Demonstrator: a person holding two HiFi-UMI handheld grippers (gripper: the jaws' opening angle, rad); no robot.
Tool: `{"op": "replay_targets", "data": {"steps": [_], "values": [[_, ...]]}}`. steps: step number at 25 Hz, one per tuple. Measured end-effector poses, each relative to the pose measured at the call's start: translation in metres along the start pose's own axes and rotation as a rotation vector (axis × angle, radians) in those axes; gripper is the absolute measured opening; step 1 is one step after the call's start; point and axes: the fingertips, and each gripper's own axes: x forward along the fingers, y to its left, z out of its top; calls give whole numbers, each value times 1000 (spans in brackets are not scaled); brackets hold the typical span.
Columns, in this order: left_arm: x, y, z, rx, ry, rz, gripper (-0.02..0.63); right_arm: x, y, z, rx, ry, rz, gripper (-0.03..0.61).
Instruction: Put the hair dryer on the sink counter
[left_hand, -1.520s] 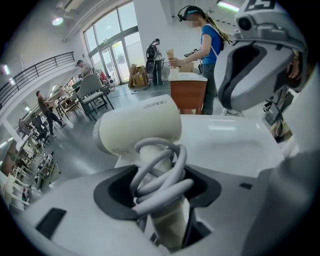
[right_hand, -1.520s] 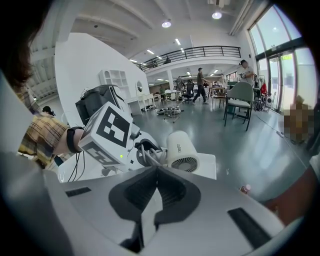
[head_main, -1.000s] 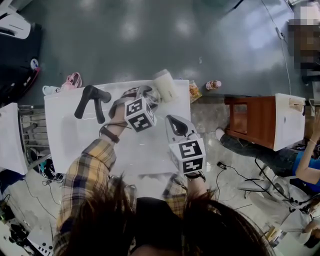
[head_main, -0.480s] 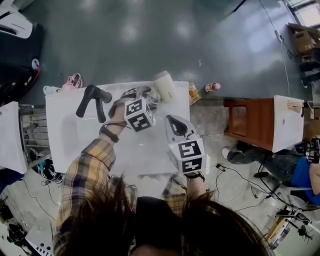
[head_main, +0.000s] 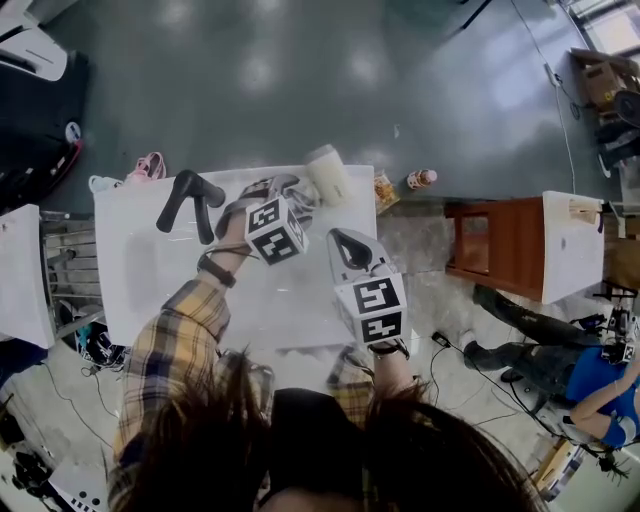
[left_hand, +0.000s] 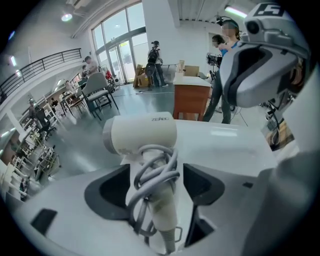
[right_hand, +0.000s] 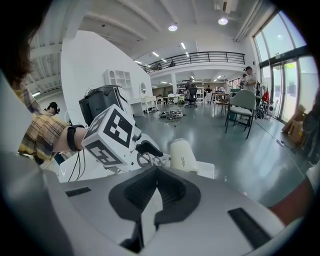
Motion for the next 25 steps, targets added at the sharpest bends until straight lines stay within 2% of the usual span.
{"op": "replay_targets", "data": {"steps": [5, 11, 17, 20, 22, 25], "values": [[-13, 1, 12, -37, -36, 25, 307, -4, 4, 12, -19, -19, 4, 15], [-40, 6, 30, -115, -118, 100, 307, -9, 10, 29, -45, -47, 8, 15], [-71, 10, 45, -156, -187, 160, 305, -16, 16, 49, -79, -93, 14, 15], [-88, 13, 52, -209, -247, 182, 305, -17, 20, 60, -104, -111, 17, 15], [-102, 19, 58, -239, -298, 230, 298, -20, 22, 69, -126, -130, 27, 15], [-128, 27, 69, -287, -378, 292, 245, -26, 23, 84, -153, -161, 39, 15]]}}
